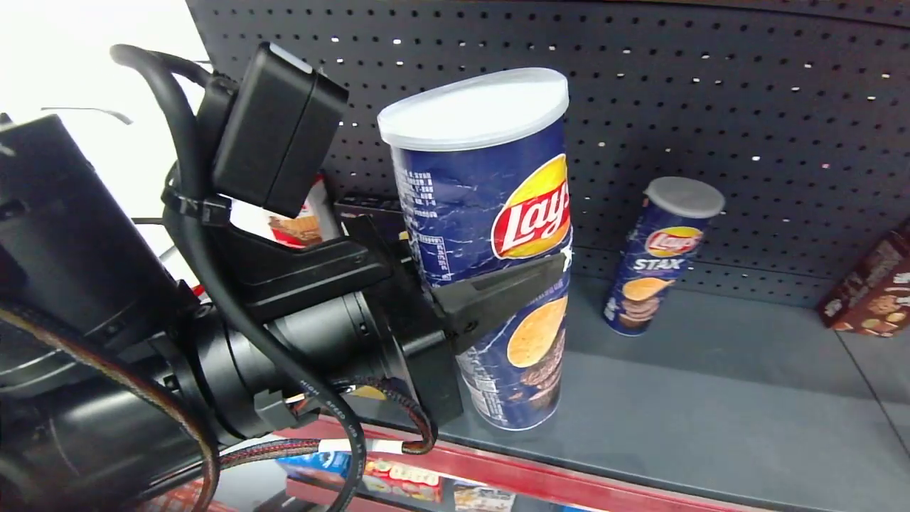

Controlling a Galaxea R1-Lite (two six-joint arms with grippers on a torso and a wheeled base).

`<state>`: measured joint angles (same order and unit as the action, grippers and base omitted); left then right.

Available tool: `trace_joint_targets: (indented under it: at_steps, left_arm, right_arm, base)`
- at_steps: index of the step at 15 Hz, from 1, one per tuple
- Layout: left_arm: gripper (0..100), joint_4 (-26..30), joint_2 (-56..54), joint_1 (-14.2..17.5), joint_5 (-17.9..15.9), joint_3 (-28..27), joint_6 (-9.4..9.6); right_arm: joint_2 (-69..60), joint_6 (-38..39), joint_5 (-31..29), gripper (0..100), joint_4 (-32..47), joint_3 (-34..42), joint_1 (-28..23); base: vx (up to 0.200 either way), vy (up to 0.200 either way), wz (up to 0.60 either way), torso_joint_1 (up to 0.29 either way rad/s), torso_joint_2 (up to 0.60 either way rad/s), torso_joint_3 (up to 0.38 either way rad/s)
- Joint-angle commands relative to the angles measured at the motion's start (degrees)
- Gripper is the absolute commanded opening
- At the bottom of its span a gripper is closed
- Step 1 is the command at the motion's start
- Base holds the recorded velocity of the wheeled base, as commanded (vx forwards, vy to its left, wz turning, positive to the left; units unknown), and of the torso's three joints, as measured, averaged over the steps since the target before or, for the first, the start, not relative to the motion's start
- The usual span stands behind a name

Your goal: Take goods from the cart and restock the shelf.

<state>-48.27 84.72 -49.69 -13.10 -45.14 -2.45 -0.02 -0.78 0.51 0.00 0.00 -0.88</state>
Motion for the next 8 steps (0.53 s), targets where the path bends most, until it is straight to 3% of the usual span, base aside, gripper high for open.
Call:
trace_joint_targets:
  at_steps: [1,8]
  left_arm:
    - [0,-0.1,0.1,0.1,0.0,0.1,-0.01]
    - [0,-0.5,0.1,1.0,0.2,0.6,0.08]
  right_arm:
    - [0.0,0.0,0.0,100,0.0,0.0,0.0]
    - [0.0,0.1,0.0,100,0.0,0.0,0.0]
  base:
    - [0.000,0.000,-0.60,0.002,0.00,-0.002]
    - [0.000,0.000,0.00,0.000,0.00,0.000]
